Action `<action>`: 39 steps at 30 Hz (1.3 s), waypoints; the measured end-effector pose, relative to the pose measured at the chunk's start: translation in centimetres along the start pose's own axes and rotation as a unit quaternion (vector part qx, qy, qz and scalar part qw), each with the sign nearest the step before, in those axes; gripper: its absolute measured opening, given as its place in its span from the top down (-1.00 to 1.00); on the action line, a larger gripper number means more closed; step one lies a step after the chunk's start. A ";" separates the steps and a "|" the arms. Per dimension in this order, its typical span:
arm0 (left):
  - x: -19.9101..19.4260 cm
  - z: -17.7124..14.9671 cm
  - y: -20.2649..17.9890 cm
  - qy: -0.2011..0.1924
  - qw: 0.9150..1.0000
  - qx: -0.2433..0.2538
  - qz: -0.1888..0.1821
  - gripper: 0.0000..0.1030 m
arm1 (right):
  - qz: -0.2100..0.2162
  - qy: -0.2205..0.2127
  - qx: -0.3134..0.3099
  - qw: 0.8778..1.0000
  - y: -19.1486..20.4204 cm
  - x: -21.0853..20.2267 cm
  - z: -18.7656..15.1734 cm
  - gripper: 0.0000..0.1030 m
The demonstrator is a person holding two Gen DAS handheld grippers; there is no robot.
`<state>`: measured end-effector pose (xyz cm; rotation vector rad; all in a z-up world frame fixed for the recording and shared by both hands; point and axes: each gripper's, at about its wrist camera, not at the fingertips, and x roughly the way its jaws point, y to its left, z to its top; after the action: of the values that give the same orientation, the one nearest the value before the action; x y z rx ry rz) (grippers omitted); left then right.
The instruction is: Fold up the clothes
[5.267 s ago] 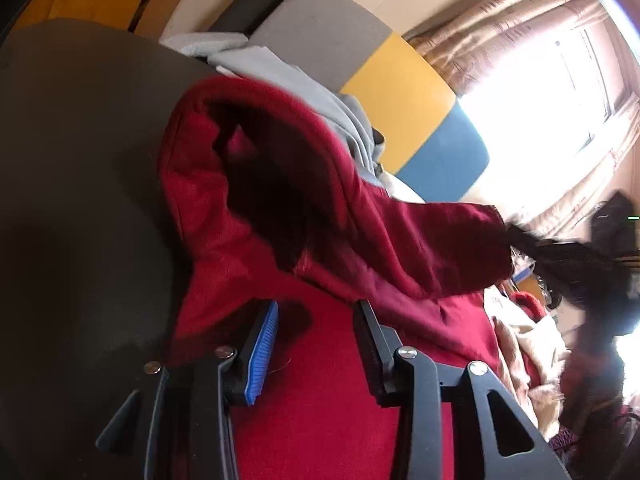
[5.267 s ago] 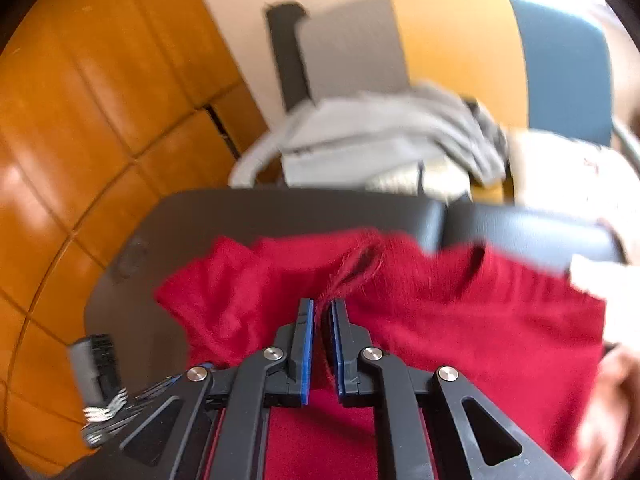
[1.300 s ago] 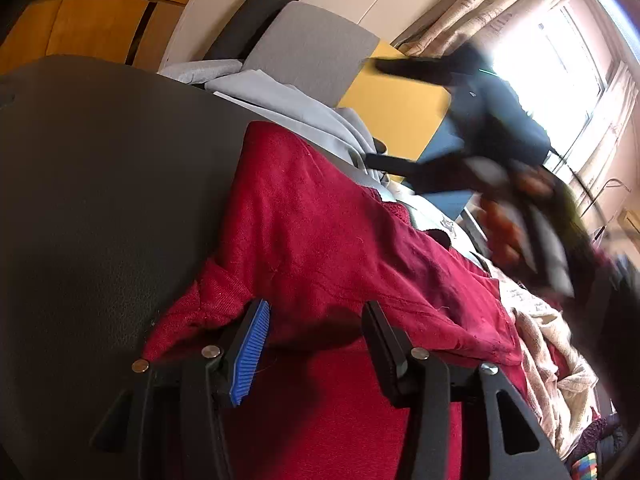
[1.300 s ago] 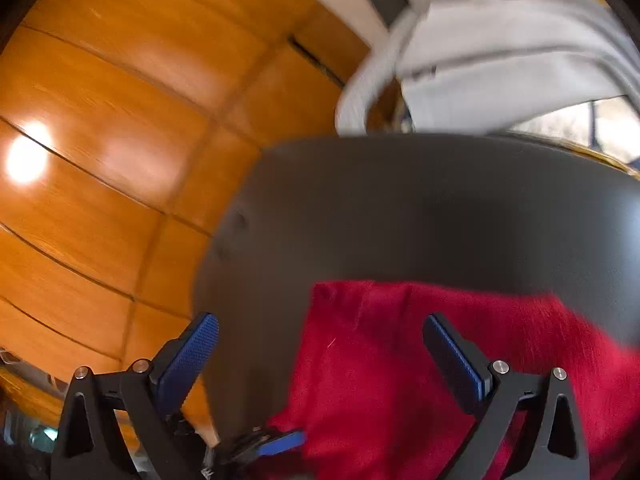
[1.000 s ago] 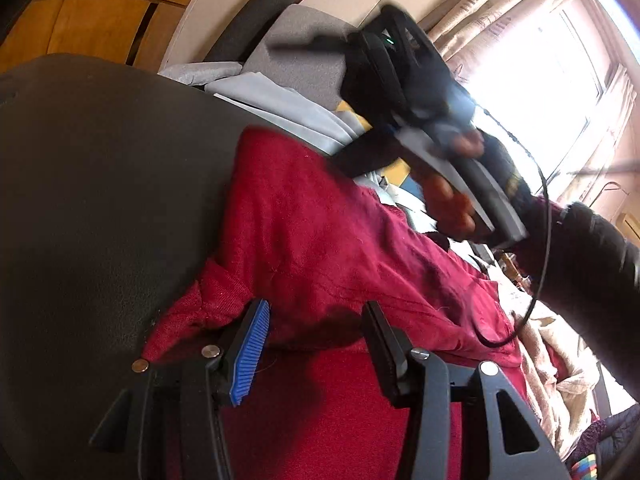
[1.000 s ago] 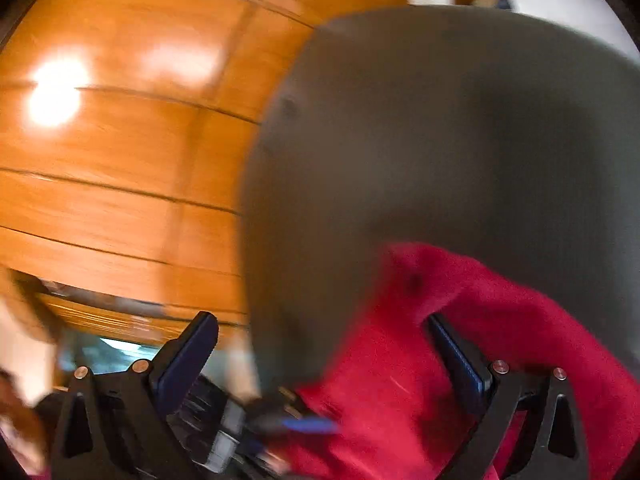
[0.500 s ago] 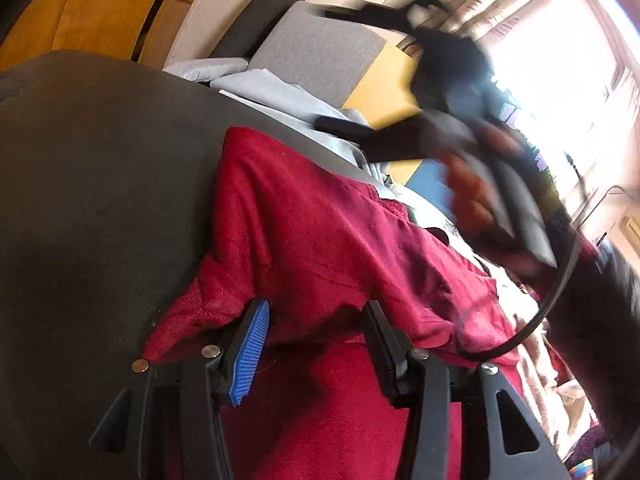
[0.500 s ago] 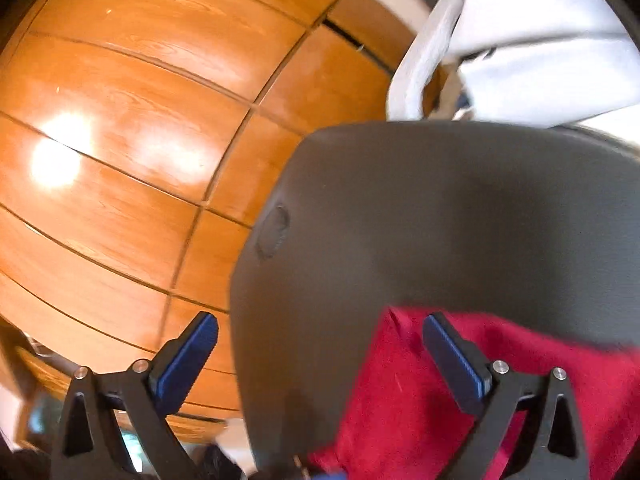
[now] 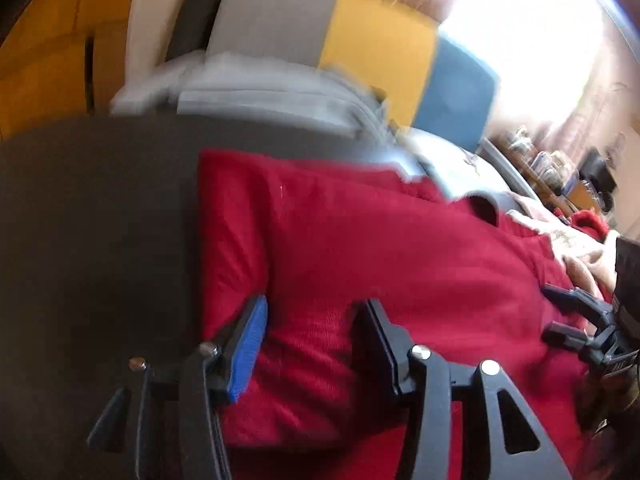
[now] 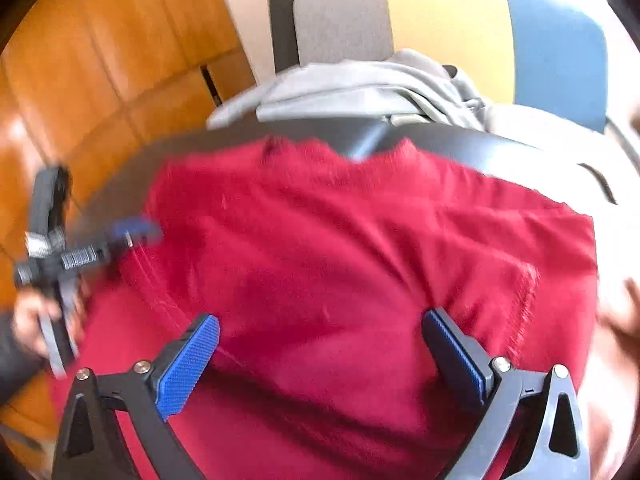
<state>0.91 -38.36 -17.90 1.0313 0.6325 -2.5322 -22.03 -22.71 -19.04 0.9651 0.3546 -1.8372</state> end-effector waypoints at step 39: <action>17.5 10.3 -19.3 0.186 0.950 0.037 -0.249 0.93 | 0.066 -0.073 0.082 0.992 -1.0 -1.2 -0.6 -1.00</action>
<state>-25.78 -29.76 -18.63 1.5672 1.0197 -2.8126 -22.37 -21.08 -18.70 0.9346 0.0493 -1.8236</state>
